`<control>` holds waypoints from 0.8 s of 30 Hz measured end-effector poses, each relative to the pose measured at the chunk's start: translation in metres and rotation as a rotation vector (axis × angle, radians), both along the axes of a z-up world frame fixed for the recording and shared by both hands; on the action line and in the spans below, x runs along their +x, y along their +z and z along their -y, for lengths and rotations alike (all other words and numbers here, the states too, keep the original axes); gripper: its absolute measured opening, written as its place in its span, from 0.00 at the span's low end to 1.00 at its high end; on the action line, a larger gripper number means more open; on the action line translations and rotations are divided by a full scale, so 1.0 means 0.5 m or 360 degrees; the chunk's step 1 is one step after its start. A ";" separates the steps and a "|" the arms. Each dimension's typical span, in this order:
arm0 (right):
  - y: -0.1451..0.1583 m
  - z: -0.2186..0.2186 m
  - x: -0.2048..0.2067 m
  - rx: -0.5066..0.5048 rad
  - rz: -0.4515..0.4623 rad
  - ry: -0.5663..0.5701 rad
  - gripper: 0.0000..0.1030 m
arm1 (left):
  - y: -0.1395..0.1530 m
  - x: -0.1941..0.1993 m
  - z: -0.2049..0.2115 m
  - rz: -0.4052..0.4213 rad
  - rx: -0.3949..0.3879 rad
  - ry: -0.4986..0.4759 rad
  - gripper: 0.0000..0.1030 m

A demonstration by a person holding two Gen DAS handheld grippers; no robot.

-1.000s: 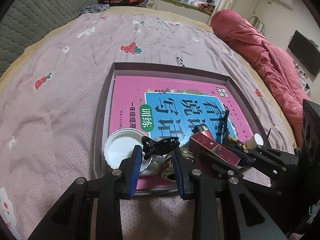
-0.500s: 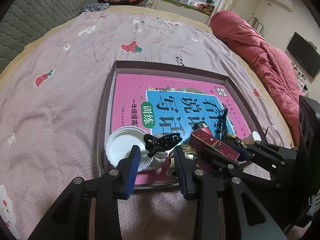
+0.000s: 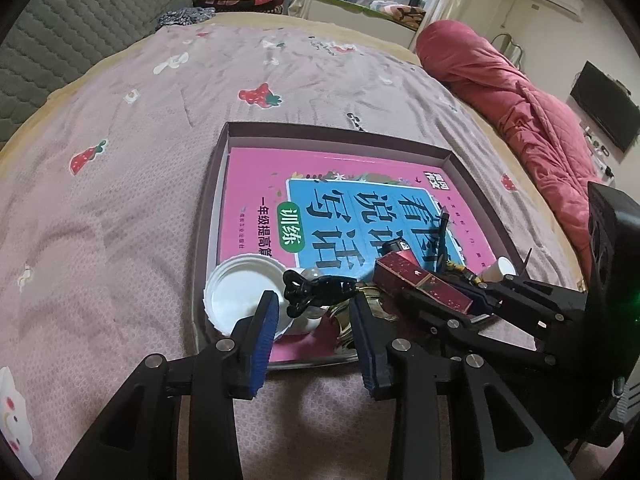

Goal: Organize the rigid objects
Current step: 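Open the right tool to release the lipstick box while the left tool releases the earring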

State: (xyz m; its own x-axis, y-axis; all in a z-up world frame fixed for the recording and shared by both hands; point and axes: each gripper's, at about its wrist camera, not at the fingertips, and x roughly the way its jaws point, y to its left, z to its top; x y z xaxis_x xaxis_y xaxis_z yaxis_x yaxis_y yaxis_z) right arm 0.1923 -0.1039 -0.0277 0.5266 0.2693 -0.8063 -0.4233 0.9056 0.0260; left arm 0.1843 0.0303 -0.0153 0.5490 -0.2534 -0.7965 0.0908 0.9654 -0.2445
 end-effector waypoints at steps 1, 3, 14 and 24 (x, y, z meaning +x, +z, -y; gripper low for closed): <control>0.000 -0.001 0.000 -0.0004 0.0000 0.0000 0.21 | 0.001 0.000 0.000 0.0001 0.0001 0.0000 0.36; -0.001 -0.001 0.000 -0.0005 0.0000 0.0002 0.21 | 0.001 0.001 0.000 0.0004 0.0002 -0.0002 0.37; 0.001 0.005 -0.001 0.0010 0.0014 0.0004 0.24 | 0.007 0.001 -0.002 0.0011 0.0001 0.0004 0.37; 0.015 0.013 -0.010 0.0049 0.0052 -0.0006 0.34 | 0.013 0.002 0.001 0.0022 0.0008 0.0011 0.37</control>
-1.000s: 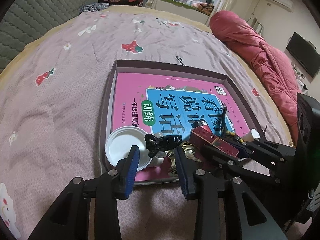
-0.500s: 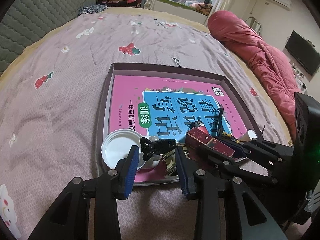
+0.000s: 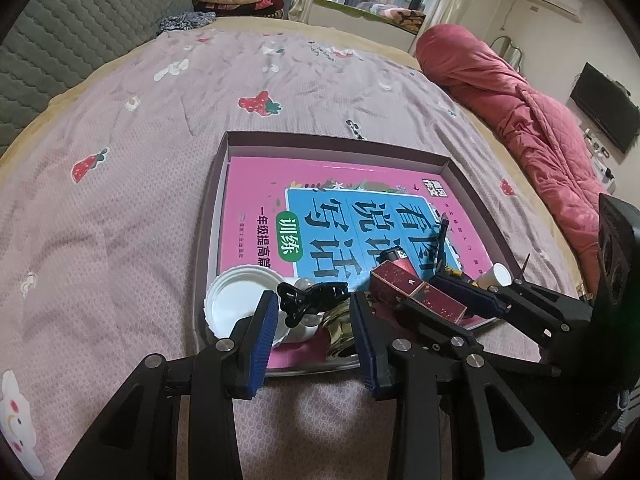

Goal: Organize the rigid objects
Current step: 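Open the right tool to release the lipstick box while the left tool releases the earring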

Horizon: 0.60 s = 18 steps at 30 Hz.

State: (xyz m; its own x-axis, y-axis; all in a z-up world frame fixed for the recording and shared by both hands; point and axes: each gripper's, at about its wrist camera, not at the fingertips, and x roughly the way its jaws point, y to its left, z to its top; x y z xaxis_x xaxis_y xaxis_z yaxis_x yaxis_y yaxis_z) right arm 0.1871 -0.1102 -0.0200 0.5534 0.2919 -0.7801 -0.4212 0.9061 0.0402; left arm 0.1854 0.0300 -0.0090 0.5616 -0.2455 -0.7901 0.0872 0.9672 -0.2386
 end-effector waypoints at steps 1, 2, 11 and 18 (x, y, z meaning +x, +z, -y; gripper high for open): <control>0.002 0.001 0.000 0.0000 0.0005 -0.0003 0.34 | 0.000 0.000 0.000 0.0000 -0.0002 -0.0001 0.37; 0.003 0.001 0.000 0.0000 0.0011 -0.0005 0.34 | 0.001 -0.001 0.001 0.0000 0.0000 -0.0002 0.37; 0.016 0.010 -0.006 0.0020 0.0033 -0.0022 0.43 | 0.005 -0.004 0.009 -0.0003 0.0019 -0.0001 0.37; 0.031 0.022 -0.019 0.0043 0.0061 -0.0036 0.43 | 0.018 -0.011 0.010 0.0012 0.0037 0.0011 0.48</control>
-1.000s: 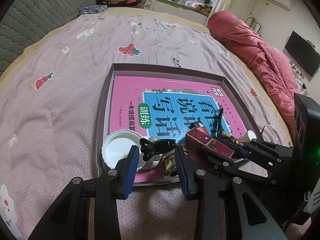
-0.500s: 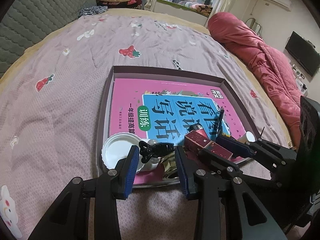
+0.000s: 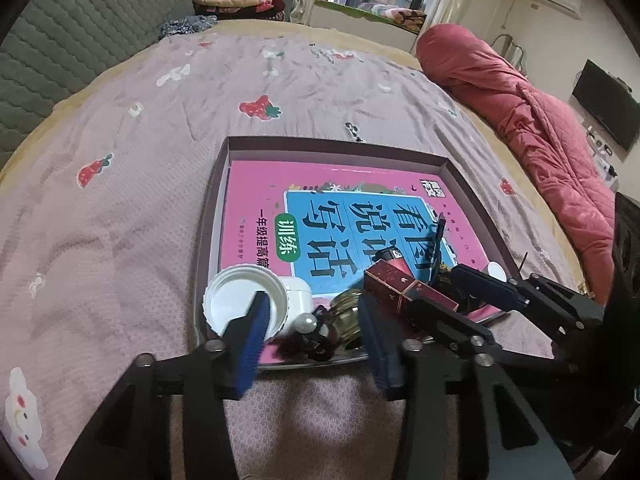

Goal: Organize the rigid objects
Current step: 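Open the right tool to release the lipstick box while the left tool releases the earring, then withdraw both open tools back from the tray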

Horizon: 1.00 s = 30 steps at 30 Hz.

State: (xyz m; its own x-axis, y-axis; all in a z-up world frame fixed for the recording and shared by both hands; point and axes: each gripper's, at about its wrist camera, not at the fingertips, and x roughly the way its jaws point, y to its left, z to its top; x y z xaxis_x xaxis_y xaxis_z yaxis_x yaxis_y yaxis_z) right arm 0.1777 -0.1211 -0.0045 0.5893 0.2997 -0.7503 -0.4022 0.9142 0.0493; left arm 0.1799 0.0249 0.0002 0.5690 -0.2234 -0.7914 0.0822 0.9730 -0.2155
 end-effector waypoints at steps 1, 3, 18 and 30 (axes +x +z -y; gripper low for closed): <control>0.004 0.003 -0.003 0.0001 0.0007 -0.0007 0.43 | 0.002 -0.001 0.000 0.0005 0.0001 0.0002 0.48; 0.009 0.008 -0.006 0.0003 0.0017 -0.0018 0.43 | 0.008 -0.004 0.000 0.0012 0.0000 0.0002 0.48; 0.066 0.048 -0.049 0.0036 0.0106 -0.0104 0.51 | 0.058 -0.052 -0.005 0.0105 0.0085 0.0050 0.57; 0.083 0.089 -0.118 0.0033 0.0133 -0.0197 0.52 | 0.090 -0.130 0.023 0.0137 0.0194 0.0089 0.63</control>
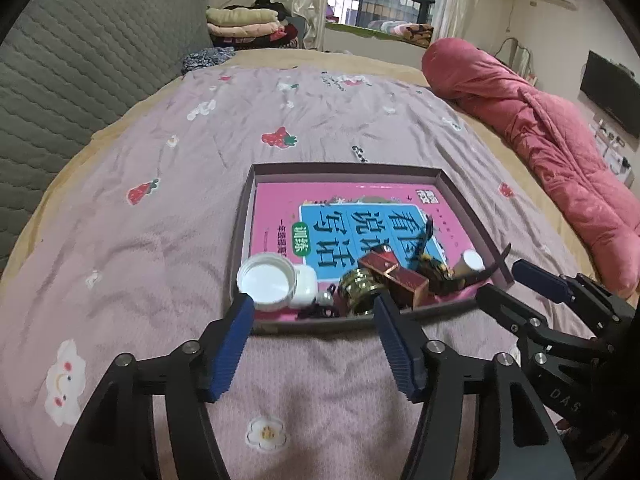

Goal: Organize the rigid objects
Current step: 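Withdraw both open tools back from the tray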

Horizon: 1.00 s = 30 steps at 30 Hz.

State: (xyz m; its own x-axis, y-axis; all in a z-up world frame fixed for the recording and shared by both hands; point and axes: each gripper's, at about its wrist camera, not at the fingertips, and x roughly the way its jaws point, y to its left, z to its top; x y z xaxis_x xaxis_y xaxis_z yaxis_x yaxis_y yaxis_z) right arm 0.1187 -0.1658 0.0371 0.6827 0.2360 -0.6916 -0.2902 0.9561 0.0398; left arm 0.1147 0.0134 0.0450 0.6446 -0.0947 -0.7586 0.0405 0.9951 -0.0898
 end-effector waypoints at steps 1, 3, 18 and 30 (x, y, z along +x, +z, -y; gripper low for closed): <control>0.001 0.003 -0.006 0.0000 -0.0001 -0.0008 0.52 | 0.001 -0.006 0.003 0.0000 0.0015 0.0002 0.63; 0.002 0.008 -0.018 0.0001 0.0000 -0.0019 0.52 | 0.002 -0.023 0.012 0.0019 0.0063 0.0005 0.63; -0.004 0.018 -0.106 -0.0061 0.0036 -0.0149 0.61 | -0.019 -0.112 0.032 -0.0010 0.0109 0.0031 0.63; -0.050 0.040 -0.156 -0.0060 0.0008 -0.0274 0.61 | -0.059 -0.156 0.055 -0.0024 0.0105 0.0032 0.63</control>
